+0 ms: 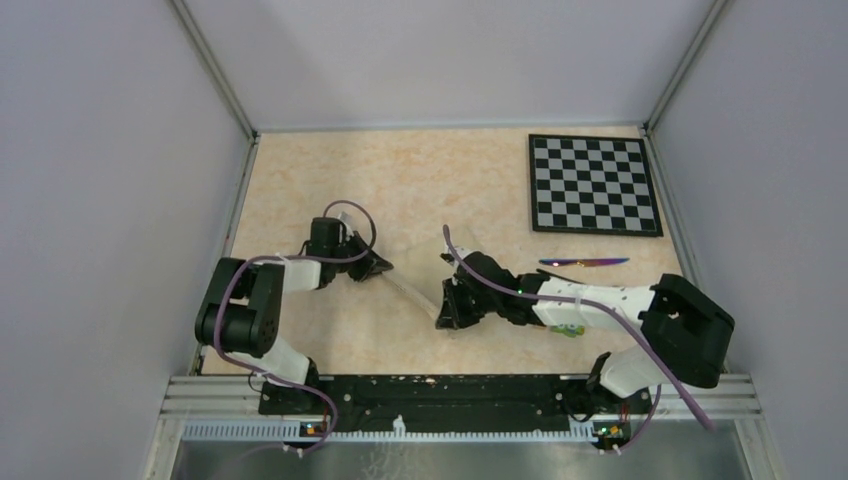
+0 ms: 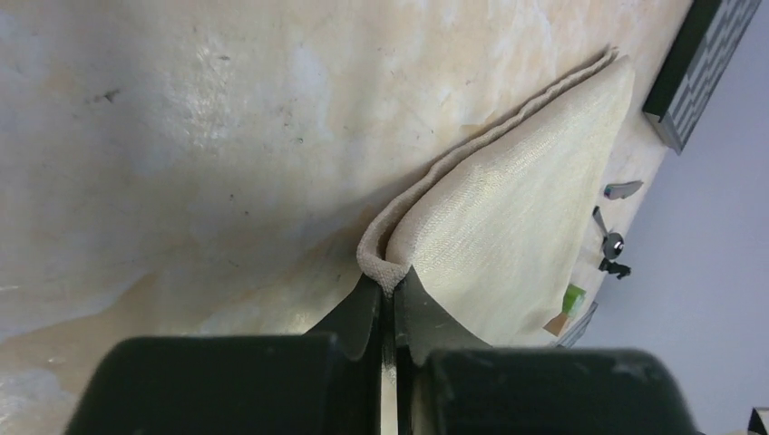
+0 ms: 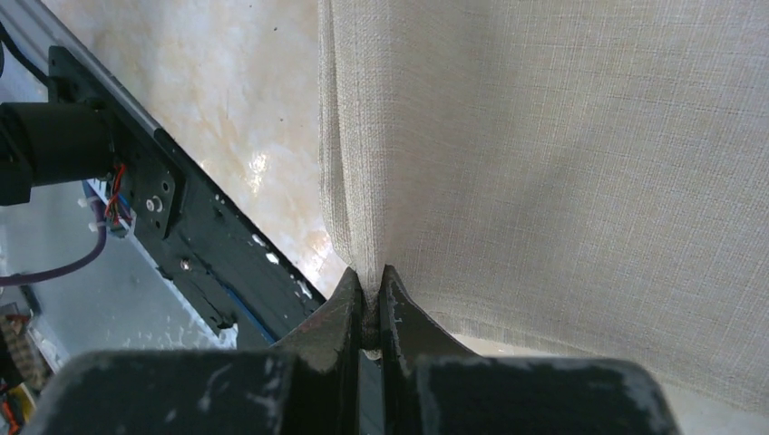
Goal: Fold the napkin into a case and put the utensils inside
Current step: Pick up the lower triangle-folded napkin from the center of the board, then fold the lower triangle-folded napkin at the center of the board.
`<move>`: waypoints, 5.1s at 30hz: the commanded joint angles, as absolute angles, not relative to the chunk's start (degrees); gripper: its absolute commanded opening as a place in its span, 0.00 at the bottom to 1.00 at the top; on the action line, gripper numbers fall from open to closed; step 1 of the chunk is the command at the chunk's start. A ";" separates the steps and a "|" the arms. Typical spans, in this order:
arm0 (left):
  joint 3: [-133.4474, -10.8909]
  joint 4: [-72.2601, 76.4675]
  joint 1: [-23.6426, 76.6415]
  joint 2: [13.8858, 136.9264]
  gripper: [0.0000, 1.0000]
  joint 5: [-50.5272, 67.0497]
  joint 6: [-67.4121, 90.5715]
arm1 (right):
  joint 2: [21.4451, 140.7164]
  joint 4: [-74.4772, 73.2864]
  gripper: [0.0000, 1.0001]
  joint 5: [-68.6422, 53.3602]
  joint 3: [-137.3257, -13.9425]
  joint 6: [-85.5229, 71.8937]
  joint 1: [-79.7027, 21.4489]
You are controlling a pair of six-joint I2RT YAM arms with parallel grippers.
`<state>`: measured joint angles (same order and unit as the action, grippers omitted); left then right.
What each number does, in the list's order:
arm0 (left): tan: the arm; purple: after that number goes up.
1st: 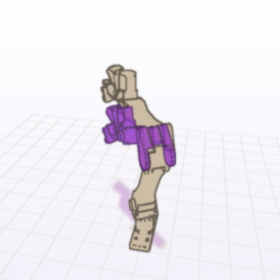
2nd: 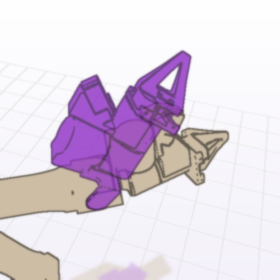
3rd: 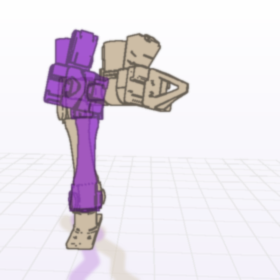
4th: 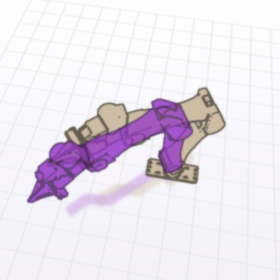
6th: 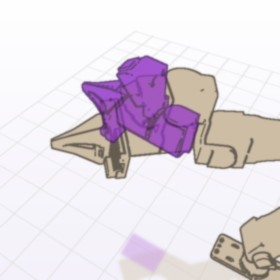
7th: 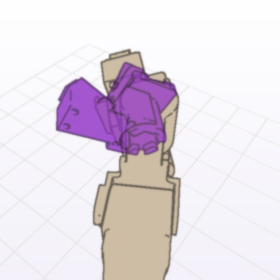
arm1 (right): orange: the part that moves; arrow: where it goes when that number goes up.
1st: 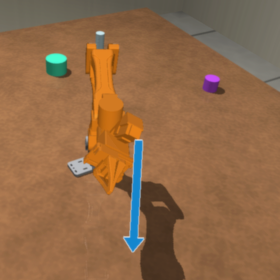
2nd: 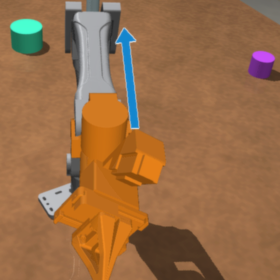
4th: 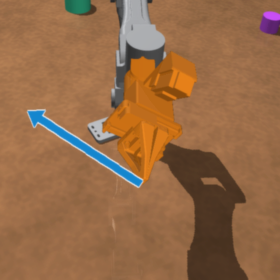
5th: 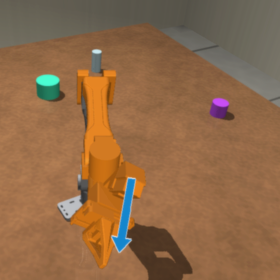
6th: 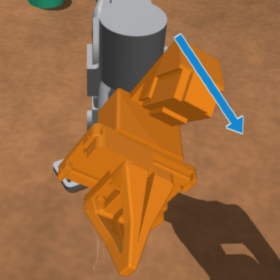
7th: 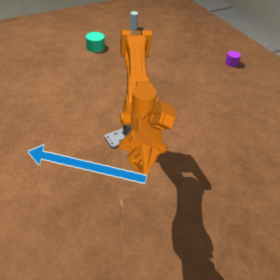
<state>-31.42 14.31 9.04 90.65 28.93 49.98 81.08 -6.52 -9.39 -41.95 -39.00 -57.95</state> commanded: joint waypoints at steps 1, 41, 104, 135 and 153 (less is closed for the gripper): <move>-37.37 1.92 7.63 90.13 0.00 21.79 43.27 | 82.54 -1.03 0.00 -14.11 -41.53 -36.75 -58.18; -86.01 -67.87 30.25 114.67 0.00 -22.44 74.62 | 94.47 26.08 0.02 -30.50 -26.42 -41.51 -55.90; -80.44 -50.33 31.31 102.95 0.41 -5.67 51.74 | 101.40 37.54 0.00 -4.01 -39.93 -36.36 -52.38; -55.96 -26.69 21.31 83.00 0.54 13.30 43.90 | 99.79 35.32 0.00 -1.61 -37.57 -37.62 -50.98; -55.51 -19.87 20.98 90.11 0.17 18.19 44.05 | 101.50 36.26 0.00 -0.24 -35.88 -39.02 -49.92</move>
<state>-56.05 -23.92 21.15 88.77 15.62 44.45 100.57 34.50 -1.17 -36.05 -38.79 -50.72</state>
